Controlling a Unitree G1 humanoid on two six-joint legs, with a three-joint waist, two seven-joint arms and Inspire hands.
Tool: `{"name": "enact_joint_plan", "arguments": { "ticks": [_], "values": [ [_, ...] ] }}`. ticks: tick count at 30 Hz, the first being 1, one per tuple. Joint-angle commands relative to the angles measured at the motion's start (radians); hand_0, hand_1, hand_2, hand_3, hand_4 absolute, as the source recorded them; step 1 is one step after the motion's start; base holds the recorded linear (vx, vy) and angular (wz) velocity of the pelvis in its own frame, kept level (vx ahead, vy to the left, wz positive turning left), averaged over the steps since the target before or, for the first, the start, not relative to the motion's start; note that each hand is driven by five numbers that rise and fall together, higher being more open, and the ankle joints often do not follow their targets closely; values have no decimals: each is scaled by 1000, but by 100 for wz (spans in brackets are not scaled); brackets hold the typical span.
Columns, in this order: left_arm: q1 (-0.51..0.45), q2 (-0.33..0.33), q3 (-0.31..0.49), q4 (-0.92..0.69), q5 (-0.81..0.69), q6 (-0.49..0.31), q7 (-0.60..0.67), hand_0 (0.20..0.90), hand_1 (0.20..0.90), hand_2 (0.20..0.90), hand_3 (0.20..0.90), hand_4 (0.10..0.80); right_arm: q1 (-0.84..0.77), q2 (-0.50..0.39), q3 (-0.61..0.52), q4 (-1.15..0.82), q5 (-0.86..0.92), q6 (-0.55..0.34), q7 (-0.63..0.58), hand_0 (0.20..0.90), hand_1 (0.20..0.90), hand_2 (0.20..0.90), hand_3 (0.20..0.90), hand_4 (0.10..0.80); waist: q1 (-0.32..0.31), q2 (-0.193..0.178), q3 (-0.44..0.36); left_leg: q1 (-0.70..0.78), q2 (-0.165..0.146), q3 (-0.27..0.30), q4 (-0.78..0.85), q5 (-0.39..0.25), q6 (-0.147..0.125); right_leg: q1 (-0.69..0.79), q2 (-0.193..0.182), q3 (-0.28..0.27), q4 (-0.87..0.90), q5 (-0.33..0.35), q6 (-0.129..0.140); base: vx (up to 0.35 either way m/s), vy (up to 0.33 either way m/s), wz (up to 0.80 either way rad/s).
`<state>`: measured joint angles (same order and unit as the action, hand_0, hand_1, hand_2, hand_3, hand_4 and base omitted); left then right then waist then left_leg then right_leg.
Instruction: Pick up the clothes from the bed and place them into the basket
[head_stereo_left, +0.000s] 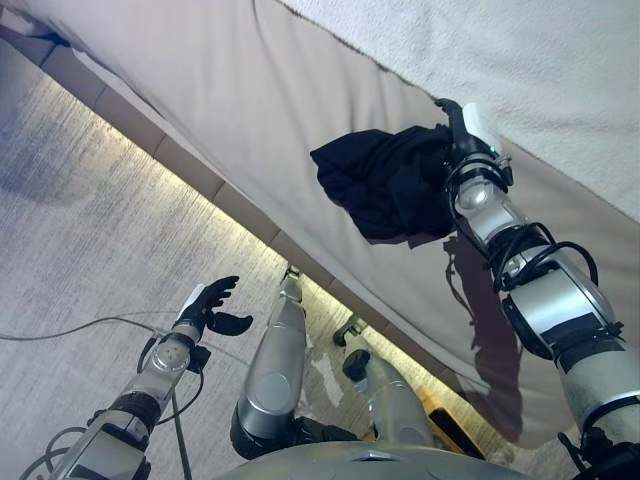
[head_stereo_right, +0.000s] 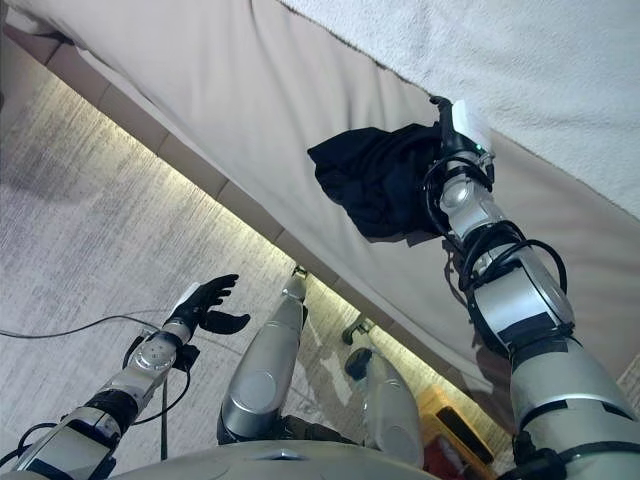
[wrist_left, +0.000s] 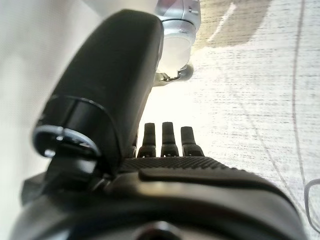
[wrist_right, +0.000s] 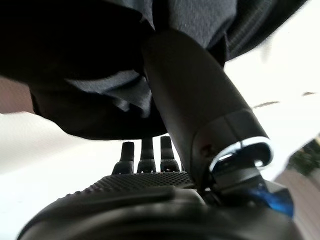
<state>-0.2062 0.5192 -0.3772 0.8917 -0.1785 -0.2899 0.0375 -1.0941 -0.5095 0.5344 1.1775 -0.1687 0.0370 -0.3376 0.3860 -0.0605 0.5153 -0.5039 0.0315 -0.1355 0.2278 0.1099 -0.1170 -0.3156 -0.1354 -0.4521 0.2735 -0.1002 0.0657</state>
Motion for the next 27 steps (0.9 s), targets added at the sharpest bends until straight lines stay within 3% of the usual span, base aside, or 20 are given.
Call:
{"name": "enact_joint_plan", "arguments": {
  "ticks": [1,4,10,11,12,27],
  "values": [
    [68,46,7,-68,-64,-64,26,900,900,900,900,800,-36,-90,57,-25,49,33,43,900,900,900,900,800,27,60,-5,-133,-56,29,169,-105,97,-131,-59,7,160,60,14,-18,74,8],
    [85,48,5,-118,-80,-68,40,900,900,900,900,800,-34,-82,26,-4,113,21,108,900,900,900,900,800,31,82,4,-168,-63,28,200,-111,104,-174,-81,13,205,42,11,-13,66,8],
    [106,68,17,-169,-41,-38,70,900,900,900,900,800,18,-44,41,-11,87,-14,224,900,900,900,900,800,36,82,5,-174,-58,21,192,-110,99,-173,-73,8,199,31,6,13,-30,-2],
    [105,73,14,-175,-50,-33,74,900,900,900,900,800,26,-40,51,-9,100,-17,229,578,578,578,524,424,36,82,5,-169,-57,21,184,-107,98,-164,-69,4,188,34,6,1,-50,3],
    [105,73,17,-175,-52,-28,80,900,900,900,900,800,31,-37,52,-6,108,-22,224,300,300,300,200,100,36,82,5,-163,-56,20,178,-105,95,-154,-65,2,176,37,6,-3,-44,3],
    [126,84,30,-179,-16,-20,99,900,900,900,900,800,70,-70,-61,33,300,-40,182,300,300,300,200,100,37,63,-4,-32,-36,31,80,-90,57,43,-9,-3,11,47,4,-7,-53,-1]
  ]
}}
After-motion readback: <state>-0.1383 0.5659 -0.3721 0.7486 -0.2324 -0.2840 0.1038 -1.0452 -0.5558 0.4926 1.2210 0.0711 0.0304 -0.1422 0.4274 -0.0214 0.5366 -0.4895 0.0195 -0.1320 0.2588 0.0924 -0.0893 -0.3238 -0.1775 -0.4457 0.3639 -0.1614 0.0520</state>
